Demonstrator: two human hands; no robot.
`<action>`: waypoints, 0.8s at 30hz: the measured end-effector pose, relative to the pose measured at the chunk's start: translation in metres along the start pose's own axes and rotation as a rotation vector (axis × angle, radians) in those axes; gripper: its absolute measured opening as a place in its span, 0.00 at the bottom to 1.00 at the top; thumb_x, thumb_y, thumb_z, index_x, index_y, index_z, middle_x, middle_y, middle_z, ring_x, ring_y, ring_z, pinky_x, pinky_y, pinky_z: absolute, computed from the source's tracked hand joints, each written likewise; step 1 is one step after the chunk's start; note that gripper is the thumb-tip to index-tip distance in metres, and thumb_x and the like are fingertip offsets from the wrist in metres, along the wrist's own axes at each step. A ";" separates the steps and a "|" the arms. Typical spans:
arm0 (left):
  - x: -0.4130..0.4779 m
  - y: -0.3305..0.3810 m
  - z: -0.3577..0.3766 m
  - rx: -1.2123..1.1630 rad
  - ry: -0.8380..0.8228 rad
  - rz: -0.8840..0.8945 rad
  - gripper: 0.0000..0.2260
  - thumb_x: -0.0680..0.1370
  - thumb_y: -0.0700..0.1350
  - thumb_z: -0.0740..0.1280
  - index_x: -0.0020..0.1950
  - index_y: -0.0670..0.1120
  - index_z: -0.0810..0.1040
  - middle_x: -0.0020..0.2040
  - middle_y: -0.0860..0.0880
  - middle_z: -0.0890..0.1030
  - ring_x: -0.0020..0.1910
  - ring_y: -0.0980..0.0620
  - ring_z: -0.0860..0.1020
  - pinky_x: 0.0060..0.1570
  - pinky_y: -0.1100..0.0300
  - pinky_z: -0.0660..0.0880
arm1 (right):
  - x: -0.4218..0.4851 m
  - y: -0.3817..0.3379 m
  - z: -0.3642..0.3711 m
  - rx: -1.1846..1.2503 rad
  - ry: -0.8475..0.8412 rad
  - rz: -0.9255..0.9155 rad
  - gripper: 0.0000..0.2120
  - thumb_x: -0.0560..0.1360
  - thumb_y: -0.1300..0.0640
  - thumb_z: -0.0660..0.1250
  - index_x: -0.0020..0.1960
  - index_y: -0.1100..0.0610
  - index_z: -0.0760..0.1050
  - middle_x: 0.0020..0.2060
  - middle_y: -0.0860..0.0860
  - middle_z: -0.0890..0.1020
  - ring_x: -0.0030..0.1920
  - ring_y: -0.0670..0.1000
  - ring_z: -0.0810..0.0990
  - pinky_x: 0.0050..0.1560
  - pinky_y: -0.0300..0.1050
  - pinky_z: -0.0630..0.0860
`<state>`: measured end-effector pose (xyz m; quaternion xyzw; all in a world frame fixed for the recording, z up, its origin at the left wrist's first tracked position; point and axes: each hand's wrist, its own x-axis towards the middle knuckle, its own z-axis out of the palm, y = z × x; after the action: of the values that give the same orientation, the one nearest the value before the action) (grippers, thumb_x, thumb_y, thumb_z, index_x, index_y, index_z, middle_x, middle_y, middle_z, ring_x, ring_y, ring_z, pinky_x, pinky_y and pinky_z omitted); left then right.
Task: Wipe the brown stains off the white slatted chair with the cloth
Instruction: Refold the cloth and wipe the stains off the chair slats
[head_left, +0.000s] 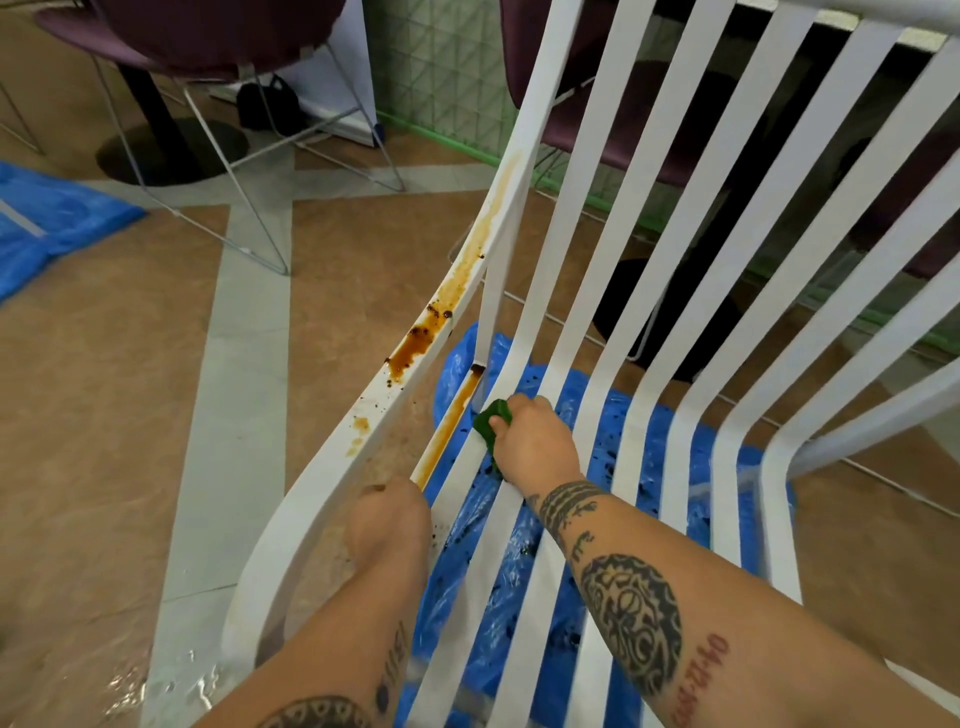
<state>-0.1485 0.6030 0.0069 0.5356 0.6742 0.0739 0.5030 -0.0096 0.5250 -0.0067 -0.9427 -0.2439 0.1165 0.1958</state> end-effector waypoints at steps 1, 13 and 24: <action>0.001 0.000 0.001 -0.016 0.020 -0.025 0.12 0.81 0.45 0.58 0.44 0.40 0.77 0.40 0.43 0.76 0.34 0.48 0.71 0.31 0.57 0.63 | -0.007 0.001 0.002 -0.001 -0.022 -0.036 0.15 0.83 0.49 0.59 0.61 0.59 0.74 0.54 0.56 0.75 0.50 0.59 0.79 0.44 0.47 0.72; -0.036 0.002 -0.025 -0.123 0.070 -0.085 0.14 0.82 0.47 0.55 0.51 0.42 0.77 0.43 0.44 0.76 0.40 0.47 0.74 0.43 0.49 0.73 | -0.086 -0.024 -0.015 0.107 -0.283 -0.121 0.12 0.79 0.47 0.66 0.54 0.55 0.79 0.45 0.55 0.81 0.47 0.57 0.80 0.48 0.50 0.79; -0.059 -0.026 -0.054 -0.190 -0.101 -0.151 0.22 0.85 0.57 0.48 0.57 0.41 0.71 0.41 0.45 0.74 0.38 0.49 0.72 0.44 0.50 0.69 | -0.126 -0.038 0.018 0.071 -0.280 -0.190 0.11 0.79 0.52 0.65 0.60 0.52 0.78 0.52 0.56 0.76 0.51 0.60 0.79 0.51 0.53 0.77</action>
<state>-0.2114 0.5689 0.0515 0.4363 0.6763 0.0722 0.5891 -0.1389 0.4975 0.0091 -0.8824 -0.3526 0.2361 0.2033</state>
